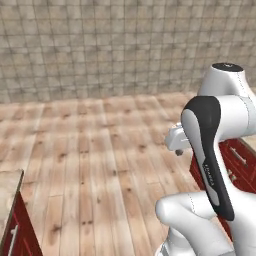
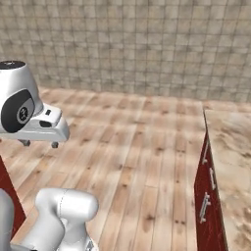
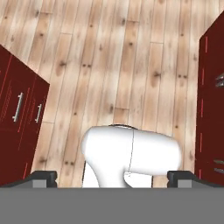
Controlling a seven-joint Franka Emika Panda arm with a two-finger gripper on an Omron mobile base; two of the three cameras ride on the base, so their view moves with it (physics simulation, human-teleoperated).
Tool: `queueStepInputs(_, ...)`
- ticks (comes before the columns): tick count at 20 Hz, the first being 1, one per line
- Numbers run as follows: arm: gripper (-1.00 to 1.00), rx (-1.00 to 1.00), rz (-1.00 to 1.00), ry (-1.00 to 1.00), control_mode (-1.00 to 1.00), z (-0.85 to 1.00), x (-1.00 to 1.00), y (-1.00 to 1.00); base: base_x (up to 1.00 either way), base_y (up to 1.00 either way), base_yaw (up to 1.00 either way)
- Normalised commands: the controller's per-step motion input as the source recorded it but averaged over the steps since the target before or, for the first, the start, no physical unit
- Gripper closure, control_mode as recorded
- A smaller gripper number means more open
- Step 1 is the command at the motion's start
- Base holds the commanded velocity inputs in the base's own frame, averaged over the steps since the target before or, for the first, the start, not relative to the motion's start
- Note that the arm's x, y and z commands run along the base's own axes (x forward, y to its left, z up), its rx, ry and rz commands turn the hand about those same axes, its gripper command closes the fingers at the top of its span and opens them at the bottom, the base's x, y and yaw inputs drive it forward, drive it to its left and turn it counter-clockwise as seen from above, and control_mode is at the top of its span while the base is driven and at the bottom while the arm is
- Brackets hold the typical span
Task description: Place two dumplings into each of the tupperware containers and then place the containers in the fridge.
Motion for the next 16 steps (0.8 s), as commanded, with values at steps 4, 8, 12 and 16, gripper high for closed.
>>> queueStepInputs(4, -1.0, 0.0, 0.0, 0.0, 1.0, 0.0, 0.0, 0.0, 1.0, 0.02, 0.23)
queueStepInputs(8, -1.0, 0.0, 0.0, 0.0, 1.0, 0.0, 0.0, 0.0, 1.0, 0.0, 0.38)
queueStepInputs(12, -1.0, 0.0, 0.0, 0.0, 1.0, 0.0, 0.0, 0.0, 1.0, -0.16, 0.59)
queueStepInputs(16, -1.0, 0.0, 0.0, 0.0, 1.0, 0.0, 0.0, 0.0, 1.0, -0.27, 0.7)
